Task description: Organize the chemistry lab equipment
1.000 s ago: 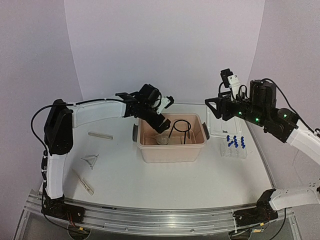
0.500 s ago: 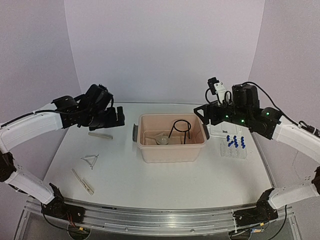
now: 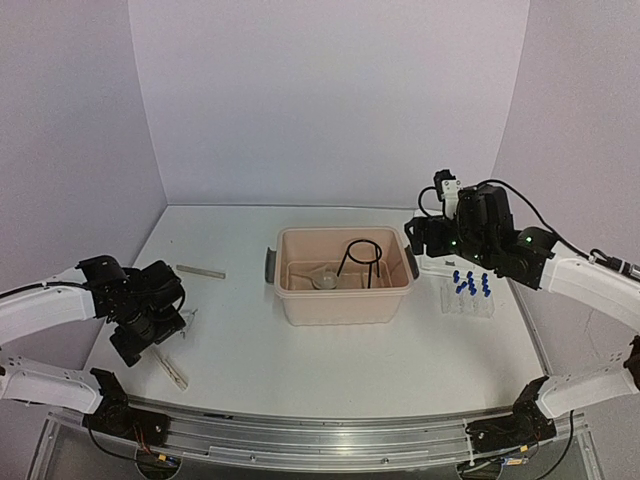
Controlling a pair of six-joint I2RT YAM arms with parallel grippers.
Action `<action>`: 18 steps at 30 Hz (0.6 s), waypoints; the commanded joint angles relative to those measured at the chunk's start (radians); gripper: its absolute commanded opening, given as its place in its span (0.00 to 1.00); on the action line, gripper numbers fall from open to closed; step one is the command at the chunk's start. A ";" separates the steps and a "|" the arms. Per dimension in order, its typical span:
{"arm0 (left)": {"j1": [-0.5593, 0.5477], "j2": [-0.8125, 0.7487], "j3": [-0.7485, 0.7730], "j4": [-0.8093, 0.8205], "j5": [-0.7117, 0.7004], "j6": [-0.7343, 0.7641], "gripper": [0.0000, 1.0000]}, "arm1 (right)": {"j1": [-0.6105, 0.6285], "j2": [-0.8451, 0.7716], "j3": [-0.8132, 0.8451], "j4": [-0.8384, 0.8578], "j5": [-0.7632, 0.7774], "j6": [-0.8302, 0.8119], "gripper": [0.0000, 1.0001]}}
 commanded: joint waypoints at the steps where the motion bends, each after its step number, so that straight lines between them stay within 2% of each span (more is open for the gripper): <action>1: 0.012 -0.056 -0.128 0.063 0.093 -0.140 0.99 | -0.003 -0.040 -0.031 0.025 0.070 0.018 0.91; 5: 0.025 -0.062 -0.226 0.209 0.143 -0.143 0.98 | -0.003 -0.050 -0.050 0.025 0.076 0.011 0.91; 10: 0.049 0.015 -0.289 0.356 0.178 -0.117 0.88 | -0.003 -0.068 -0.065 0.025 0.090 0.001 0.91; 13: 0.065 0.081 -0.287 0.404 0.188 -0.088 0.76 | -0.003 -0.070 -0.065 0.025 0.100 -0.006 0.91; 18: 0.080 0.170 -0.276 0.419 0.210 -0.060 0.49 | -0.003 -0.067 -0.065 0.024 0.120 -0.012 0.91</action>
